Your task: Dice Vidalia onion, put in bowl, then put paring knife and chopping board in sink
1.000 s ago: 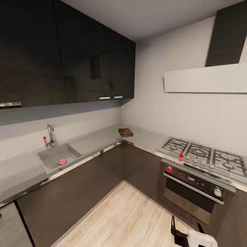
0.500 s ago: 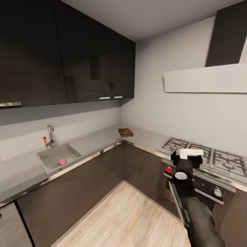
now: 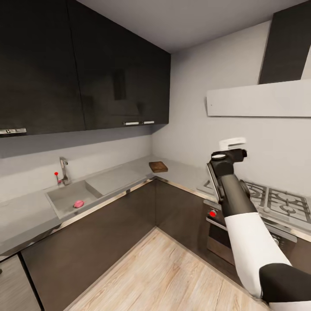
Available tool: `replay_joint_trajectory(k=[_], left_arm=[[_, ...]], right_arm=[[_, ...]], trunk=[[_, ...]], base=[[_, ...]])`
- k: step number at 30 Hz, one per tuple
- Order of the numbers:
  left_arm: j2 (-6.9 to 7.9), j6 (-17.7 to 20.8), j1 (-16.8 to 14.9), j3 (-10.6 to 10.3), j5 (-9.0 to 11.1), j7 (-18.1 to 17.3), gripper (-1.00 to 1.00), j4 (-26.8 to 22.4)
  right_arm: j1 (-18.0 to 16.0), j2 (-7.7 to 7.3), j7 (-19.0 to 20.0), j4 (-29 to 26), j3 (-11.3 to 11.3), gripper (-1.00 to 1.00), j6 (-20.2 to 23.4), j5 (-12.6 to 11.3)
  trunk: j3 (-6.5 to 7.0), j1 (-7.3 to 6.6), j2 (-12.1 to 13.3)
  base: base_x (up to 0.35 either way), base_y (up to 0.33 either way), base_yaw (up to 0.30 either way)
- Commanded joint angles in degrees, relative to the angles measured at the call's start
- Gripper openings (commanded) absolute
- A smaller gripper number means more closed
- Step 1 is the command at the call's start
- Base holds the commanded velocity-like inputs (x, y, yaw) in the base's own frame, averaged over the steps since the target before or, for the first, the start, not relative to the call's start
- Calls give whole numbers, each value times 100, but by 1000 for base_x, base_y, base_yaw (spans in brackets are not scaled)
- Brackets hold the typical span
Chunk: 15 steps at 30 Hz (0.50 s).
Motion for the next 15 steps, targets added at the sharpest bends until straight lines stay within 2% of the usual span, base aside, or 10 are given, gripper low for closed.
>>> replay_joint_trajectory(k=[1,4,8,10,11,13,14,15], left_arm=[[2,-9,3,-8,32,1,100,-2],[1,-9,3,-10,32,2,100,2],[2,-9,3,-11,32,1,100,3],[2,-9,3,-11,32,0,100,3],[0,-9,3,-13,32,1,100,3],[1,-9,3,-15,32,3,100,3],[2,-9,3,-17,32,2,100,3],[2,-9,3,-18,32,3,100,3]], right_arm=[[-40,-3,38,78,8,100,35,-29],[-193,-16,456,326,8,100,46,-188],[-426,-45,1043,674,4,100,52,-255],[-570,-113,1334,867,0,100,56,-268],[-655,-199,1566,955,-4,100,60,-280],[-717,-291,1843,1010,-6,100,75,-292],[-757,-358,2147,1041,-6,100,117,-301],[-771,-382,2293,1050,-5,100,153,-302]], trunk=[[-1,2,-4],[-1,2,-4],[-1,2,-4],[-1,2,-4],[-1,2,-4],[-1,2,-4],[-1,2,-4],[-1,2,-4]], base=[[0,0,0],[0,0,0],[0,0,0],[0,0,0],[0,0,0],[3,0,0],[34,-16,0],[54,-34,0]])
